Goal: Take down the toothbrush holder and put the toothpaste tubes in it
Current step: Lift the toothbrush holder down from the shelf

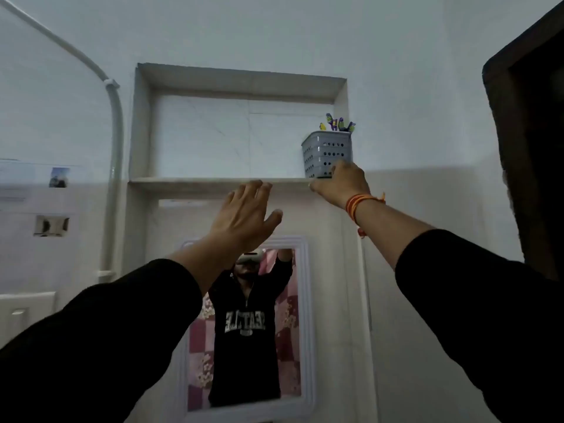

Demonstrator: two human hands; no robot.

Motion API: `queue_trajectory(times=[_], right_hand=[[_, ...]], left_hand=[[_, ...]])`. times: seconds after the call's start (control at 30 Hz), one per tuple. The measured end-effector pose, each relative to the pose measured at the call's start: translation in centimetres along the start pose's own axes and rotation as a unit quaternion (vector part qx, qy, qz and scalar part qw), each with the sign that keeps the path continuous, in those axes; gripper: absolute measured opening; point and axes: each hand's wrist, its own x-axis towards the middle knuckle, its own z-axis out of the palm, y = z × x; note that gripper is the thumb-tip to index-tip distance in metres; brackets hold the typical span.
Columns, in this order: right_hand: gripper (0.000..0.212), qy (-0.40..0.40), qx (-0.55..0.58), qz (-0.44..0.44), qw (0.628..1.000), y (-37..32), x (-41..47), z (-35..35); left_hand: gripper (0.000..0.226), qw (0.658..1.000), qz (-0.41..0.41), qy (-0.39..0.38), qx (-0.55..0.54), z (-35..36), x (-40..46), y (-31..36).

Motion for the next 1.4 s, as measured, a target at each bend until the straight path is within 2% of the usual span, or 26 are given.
queue_trajectory(times=[0.17, 0.33, 0.47, 0.57, 0.63, 0.73, 0.9, 1.07, 1.23, 1.4], right_hand=[[0.086, 0.011, 0.031, 0.025, 0.999, 2.7, 8.1, 2.5], [0.104, 0.03, 0.015, 0.042, 0.999, 4.9, 13.7, 5.9], [0.118, 0.09, -0.052, 0.044, 0.994, 4.2, 15.4, 7.3], [0.128, 0.096, -0.065, 0.08, 0.99, 3.4, 16.1, 7.6], [0.132, 0.095, -0.034, 0.089, 0.991, 2.9, 16.4, 8.0], [0.127, 0.089, 0.092, 0.106, 0.986, 2.7, 16.1, 8.5], [0.112, 0.088, 0.123, 0.107, 0.983, 1.9, 14.6, 6.3], [0.11, 0.052, 0.187, 0.113, 0.974, 0.4, 11.9, 2.8], [0.115, 0.018, 0.198, 0.088, 0.976, -0.6, 7.3, 0.9], [0.121, -0.012, 0.207, 0.12, 0.971, 0.4, -1.1, 2.1]], left_hand=[[0.068, 1.0, -0.013, -0.013, -0.004, 5.3, 7.4, 0.7], [0.077, 0.998, -0.026, -0.024, 0.045, 10.5, 10.7, -1.3], [0.087, 0.995, -0.016, 0.027, 0.096, 13.9, 10.7, -2.7], [0.091, 0.993, -0.012, 0.052, 0.101, 14.9, 10.7, -3.0], [0.092, 0.995, -0.012, 0.048, 0.092, 14.7, 10.8, -3.1], [0.092, 0.997, -0.012, 0.023, 0.069, 13.7, 10.8, -3.4], [0.086, 0.998, -0.016, -0.062, 0.008, 11.2, 11.1, -3.2], [0.077, 0.986, -0.044, -0.008, -0.161, 7.6, 10.8, -2.6], [0.062, 0.977, -0.045, -0.01, -0.208, 5.2, 7.8, -2.5], [0.052, 0.96, -0.072, -0.017, -0.27, 5.6, 0.8, -2.2]])
